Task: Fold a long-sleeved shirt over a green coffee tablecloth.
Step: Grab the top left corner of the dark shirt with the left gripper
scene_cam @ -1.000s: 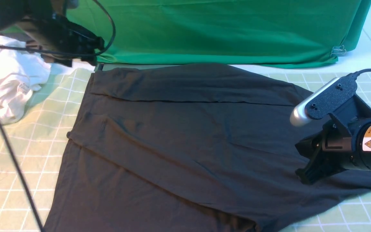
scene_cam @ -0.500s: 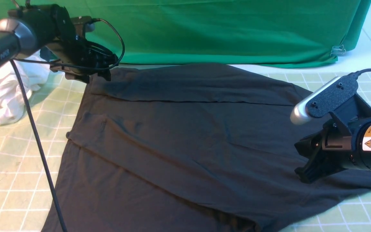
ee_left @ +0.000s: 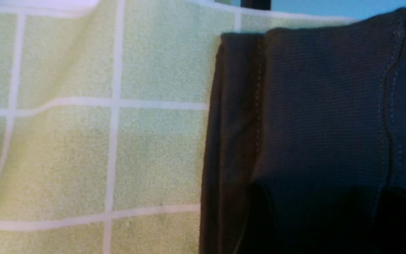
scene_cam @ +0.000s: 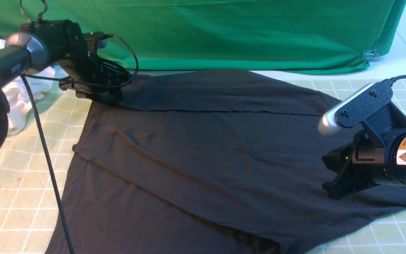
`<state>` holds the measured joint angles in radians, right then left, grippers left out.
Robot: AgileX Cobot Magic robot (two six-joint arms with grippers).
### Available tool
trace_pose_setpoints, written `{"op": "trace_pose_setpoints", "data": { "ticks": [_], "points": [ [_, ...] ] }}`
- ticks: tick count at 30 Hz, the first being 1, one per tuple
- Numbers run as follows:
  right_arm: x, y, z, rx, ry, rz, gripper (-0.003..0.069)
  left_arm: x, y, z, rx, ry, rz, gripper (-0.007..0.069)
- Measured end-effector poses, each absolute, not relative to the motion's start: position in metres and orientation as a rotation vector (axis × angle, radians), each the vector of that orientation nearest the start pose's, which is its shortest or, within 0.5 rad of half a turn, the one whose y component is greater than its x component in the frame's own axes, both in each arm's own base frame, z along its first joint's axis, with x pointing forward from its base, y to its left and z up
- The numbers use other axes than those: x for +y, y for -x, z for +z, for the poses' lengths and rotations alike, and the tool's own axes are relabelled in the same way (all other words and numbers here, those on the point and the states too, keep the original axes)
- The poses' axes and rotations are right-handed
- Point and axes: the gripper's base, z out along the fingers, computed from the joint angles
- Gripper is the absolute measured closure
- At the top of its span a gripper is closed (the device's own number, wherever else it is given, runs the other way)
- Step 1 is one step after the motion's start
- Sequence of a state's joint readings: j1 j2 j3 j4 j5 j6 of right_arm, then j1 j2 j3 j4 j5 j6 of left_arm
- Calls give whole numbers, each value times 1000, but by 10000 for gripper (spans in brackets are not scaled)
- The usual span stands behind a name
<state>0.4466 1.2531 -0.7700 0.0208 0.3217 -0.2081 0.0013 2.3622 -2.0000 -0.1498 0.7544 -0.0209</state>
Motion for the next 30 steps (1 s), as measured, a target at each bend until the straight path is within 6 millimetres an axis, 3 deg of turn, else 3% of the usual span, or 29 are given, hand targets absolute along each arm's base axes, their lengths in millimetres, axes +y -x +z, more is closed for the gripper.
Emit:
{"op": "trace_pose_setpoints", "data": {
  "ticks": [4, 9, 12, 16, 20, 23, 27, 30],
  "points": [
    [111, -231, 267, 2175, 718, 142, 536, -9, -524, 170, 2587, 134, -180, 313],
    [112, -231, 267, 2174, 718, 142, 536, -9, -525, 172, 2581, 132, -180, 498],
    [112, -231, 267, 2174, 718, 142, 536, -9, -528, 181, 2566, 130, -186, 615],
    [112, -232, 267, 2174, 718, 142, 535, -10, -528, 200, 2532, 121, -189, 662],
    [112, -232, 267, 2173, 717, 142, 534, -10, -523, 224, 2512, 113, -192, 665],
    [112, -232, 267, 2173, 717, 142, 530, -10, -521, 228, 2519, 121, -192, 650],
    [112, -232, 268, 2171, 716, 143, 524, -6, -524, 207, 2571, 150, -183, 554],
    [112, -232, 268, 2155, 710, 144, 522, -1, -527, 188, 2604, 161, -165, 435]
  ]
}}
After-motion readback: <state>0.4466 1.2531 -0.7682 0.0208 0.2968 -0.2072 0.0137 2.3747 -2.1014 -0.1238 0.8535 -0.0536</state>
